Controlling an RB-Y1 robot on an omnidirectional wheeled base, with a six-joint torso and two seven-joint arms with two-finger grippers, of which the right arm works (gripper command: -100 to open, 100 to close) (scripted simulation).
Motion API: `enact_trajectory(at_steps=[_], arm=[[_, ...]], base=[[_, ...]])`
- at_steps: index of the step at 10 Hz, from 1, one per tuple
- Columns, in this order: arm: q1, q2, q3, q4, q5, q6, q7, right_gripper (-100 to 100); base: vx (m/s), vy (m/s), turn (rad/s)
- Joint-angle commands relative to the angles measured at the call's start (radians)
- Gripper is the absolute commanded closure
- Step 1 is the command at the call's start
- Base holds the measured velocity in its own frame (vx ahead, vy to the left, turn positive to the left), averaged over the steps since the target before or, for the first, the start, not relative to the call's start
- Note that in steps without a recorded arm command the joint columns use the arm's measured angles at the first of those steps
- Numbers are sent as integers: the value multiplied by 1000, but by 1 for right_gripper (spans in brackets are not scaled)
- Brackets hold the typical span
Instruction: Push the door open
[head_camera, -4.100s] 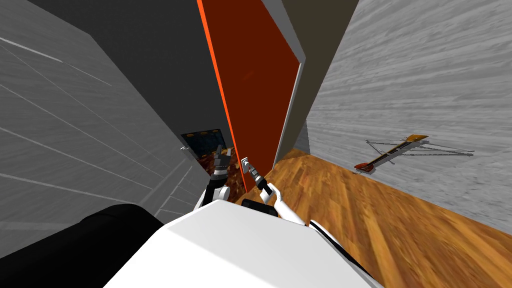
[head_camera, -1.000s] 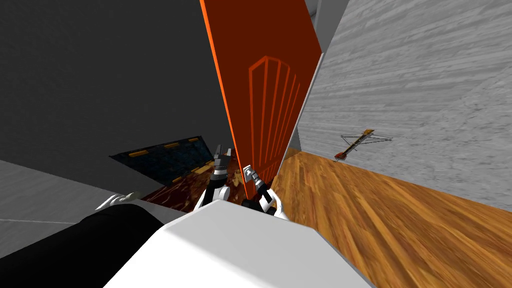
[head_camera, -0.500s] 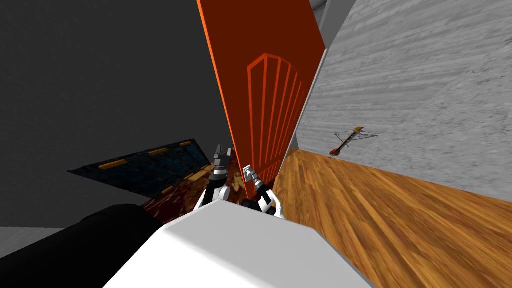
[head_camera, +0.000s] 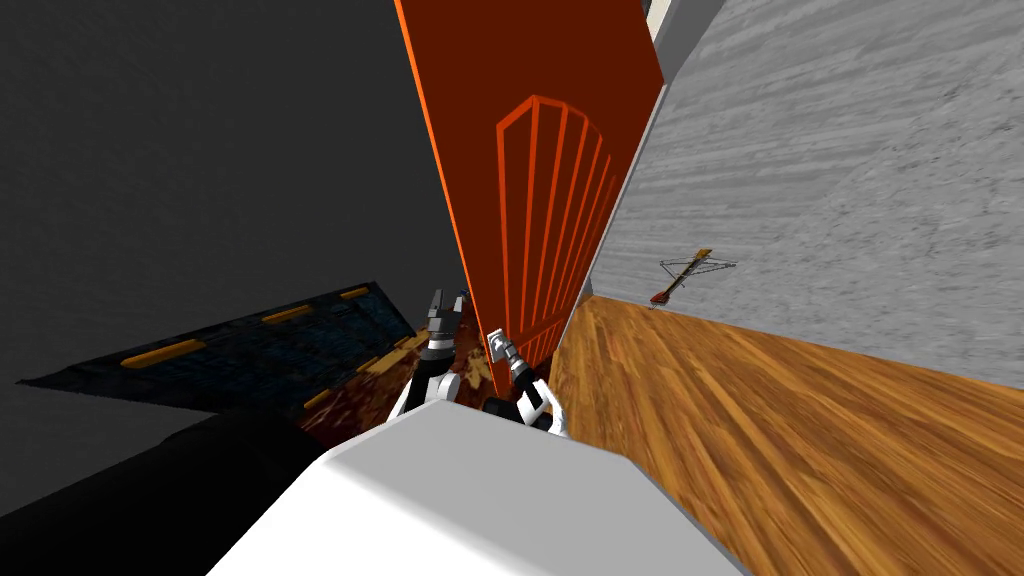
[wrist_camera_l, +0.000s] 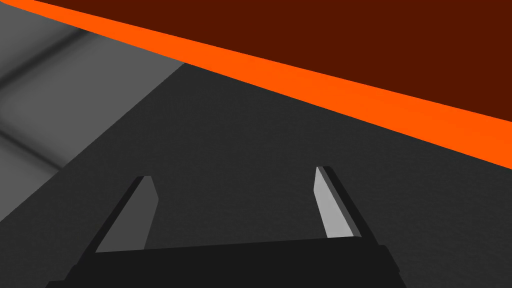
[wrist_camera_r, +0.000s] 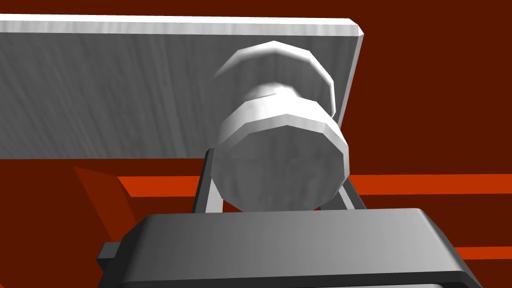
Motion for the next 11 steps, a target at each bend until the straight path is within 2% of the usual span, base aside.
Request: enact_trajectory(at_steps=[1,5,11], arm=[[7,-8,-2,-4,8,-2,-4,100],[39,-34,-6,-27,46,-4,-23,100],[93,-50,-14,-66,110,-8,-55,100]], base=[[88,150,-135],[124,183,-159],[129,202,-165]])
